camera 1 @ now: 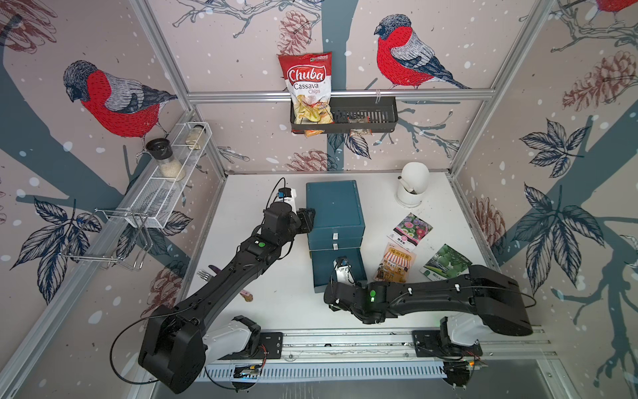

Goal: Take the seed bags out of the drawer
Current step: Close the drawer of the storage box.

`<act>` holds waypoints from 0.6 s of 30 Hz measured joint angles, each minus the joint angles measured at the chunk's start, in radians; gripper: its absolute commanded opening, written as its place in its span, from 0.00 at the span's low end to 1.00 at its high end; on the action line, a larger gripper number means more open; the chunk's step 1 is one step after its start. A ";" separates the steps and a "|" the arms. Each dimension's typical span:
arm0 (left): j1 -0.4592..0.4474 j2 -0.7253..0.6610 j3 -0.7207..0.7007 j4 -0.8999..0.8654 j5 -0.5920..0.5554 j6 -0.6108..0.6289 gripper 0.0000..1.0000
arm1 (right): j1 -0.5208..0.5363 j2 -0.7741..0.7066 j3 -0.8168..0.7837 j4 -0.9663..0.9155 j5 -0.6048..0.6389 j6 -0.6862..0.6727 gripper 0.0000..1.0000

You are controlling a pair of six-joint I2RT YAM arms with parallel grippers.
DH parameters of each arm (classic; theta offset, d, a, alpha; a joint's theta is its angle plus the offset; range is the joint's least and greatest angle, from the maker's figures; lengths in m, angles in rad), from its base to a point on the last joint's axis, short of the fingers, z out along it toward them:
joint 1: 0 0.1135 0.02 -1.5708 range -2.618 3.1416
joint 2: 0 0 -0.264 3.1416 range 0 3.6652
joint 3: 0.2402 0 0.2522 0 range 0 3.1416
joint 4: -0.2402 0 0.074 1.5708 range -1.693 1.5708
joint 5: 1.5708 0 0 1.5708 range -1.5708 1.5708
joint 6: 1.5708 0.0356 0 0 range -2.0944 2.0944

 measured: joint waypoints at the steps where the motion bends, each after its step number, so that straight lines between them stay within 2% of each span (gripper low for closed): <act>1: 0.000 0.002 0.000 0.001 0.002 0.000 0.43 | -0.008 0.005 0.000 0.015 -0.001 -0.002 0.59; 10: 0.000 0.003 0.017 -0.029 0.004 0.003 0.47 | -0.026 0.025 -0.002 0.105 -0.003 -0.026 0.62; 14: 0.000 0.008 0.020 -0.034 0.003 0.002 0.55 | -0.042 0.034 -0.019 0.123 -0.003 -0.026 0.62; 18: 0.000 0.011 0.020 -0.034 0.003 -0.006 0.57 | -0.054 0.047 -0.019 0.156 -0.004 -0.030 0.62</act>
